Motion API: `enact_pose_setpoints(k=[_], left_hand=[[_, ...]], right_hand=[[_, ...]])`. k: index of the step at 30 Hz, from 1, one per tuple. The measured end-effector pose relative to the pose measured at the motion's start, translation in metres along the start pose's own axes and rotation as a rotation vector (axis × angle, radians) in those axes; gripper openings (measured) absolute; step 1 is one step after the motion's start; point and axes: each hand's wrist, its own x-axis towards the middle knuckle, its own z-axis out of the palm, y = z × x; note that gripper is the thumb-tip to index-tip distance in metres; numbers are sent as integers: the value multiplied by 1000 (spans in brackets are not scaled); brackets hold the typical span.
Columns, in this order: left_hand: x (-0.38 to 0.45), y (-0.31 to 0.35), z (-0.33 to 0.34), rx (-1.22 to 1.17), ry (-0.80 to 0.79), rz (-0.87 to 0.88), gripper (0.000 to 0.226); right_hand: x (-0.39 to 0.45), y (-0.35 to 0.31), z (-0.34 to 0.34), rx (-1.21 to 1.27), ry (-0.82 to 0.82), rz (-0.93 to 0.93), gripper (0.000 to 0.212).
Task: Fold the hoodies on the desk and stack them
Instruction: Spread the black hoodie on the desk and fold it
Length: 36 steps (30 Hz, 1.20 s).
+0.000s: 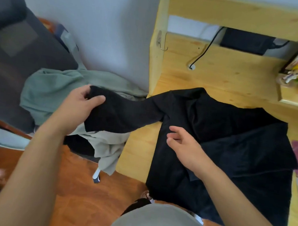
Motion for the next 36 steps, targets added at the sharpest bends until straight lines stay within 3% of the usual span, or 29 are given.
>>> enact_pose_setpoints(k=[3,6,13,16,18,21,23,25,28,33,36], left_hand=[[-21,14,39,-152,-218,13,11],[-38,12,74,-146,-411,49,34],[-40,-14,58,-428,-357,3,61],[-40,-22,43,-503,-323,1,34],[-42,-26,33,-523,-274,19,19],[-45,-31,20,-495,-216,40,23],[-45,-31,11,-444,-150,51,18],[-45,-32,1,-428,-86,57,11],[-43,-32,-13,-487,-61,44,22],[-40,-32,-15,-558,-97,47,34],[-39,-33,-13,-547,-103,49,27]], right_hand=[[-17,-42,19,44,-136,-182,55],[-26,-62,37,95,-192,-292,49],[-25,-73,58,-21,-124,-375,37],[-18,-87,72,-67,-130,-374,30],[-14,-96,81,-87,-163,-372,42],[-13,-105,93,-136,-283,-356,78],[-12,-109,100,-118,-357,-342,88],[-9,-112,104,-40,-380,-331,85],[-3,-113,110,66,-346,-320,77],[2,-114,114,15,-283,-379,73],[3,-113,114,-24,-243,-412,73]])
